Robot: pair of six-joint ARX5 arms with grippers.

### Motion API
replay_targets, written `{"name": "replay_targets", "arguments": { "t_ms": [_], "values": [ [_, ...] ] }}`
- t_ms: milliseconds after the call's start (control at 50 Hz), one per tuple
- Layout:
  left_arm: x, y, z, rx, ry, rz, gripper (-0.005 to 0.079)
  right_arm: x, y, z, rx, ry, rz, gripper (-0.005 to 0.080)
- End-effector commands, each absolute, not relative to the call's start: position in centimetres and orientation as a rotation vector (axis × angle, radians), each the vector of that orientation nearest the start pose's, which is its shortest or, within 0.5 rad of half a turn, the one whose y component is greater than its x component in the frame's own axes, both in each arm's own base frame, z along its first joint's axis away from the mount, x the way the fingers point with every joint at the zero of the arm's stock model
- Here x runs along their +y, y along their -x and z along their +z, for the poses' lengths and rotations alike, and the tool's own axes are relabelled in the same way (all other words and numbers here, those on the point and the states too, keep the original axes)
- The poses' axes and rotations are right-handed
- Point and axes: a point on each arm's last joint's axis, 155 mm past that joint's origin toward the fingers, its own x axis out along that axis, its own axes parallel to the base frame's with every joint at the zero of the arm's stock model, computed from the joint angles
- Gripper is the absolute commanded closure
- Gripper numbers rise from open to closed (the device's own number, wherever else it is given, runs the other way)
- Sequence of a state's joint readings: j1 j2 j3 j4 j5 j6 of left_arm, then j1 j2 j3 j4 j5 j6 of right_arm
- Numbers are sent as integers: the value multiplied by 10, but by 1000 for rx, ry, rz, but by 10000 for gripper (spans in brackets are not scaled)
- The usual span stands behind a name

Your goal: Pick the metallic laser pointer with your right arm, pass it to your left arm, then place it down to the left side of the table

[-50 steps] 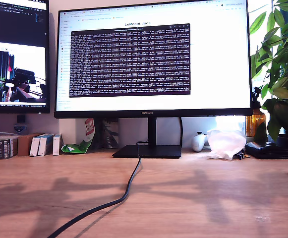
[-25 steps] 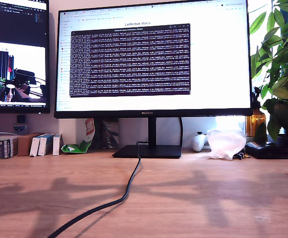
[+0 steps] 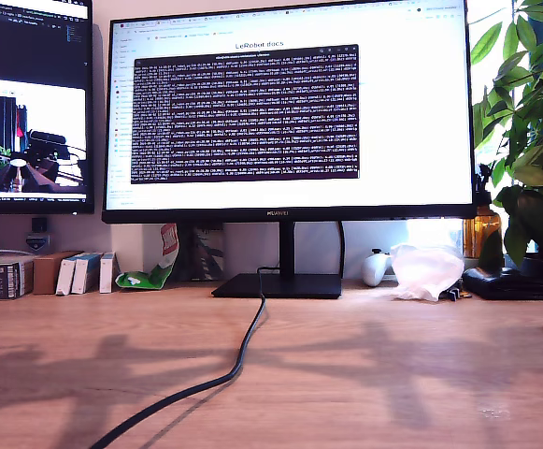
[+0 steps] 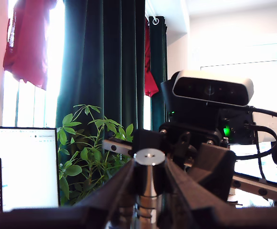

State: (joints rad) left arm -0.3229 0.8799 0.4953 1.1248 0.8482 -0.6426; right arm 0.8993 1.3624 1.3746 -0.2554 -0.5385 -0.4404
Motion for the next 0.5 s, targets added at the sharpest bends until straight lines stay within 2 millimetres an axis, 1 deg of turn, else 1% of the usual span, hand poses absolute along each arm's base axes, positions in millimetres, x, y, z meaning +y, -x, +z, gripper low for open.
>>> {"name": "replay_targets", "arguments": {
  "t_ms": [0, 280, 480],
  "values": [
    [-209, -186, 402, -372, 333, -1307, 764, 402, -181, 366, -62, 407, 1503, 468],
    [-210, -185, 400, -377, 316, -1310, 764, 400, -189, 365, -54, 418, 1460, 460],
    [-213, -189, 392, -345, 291, -1309, 764, 397, -199, 364, -46, 424, 1423, 448]
  ]
}}
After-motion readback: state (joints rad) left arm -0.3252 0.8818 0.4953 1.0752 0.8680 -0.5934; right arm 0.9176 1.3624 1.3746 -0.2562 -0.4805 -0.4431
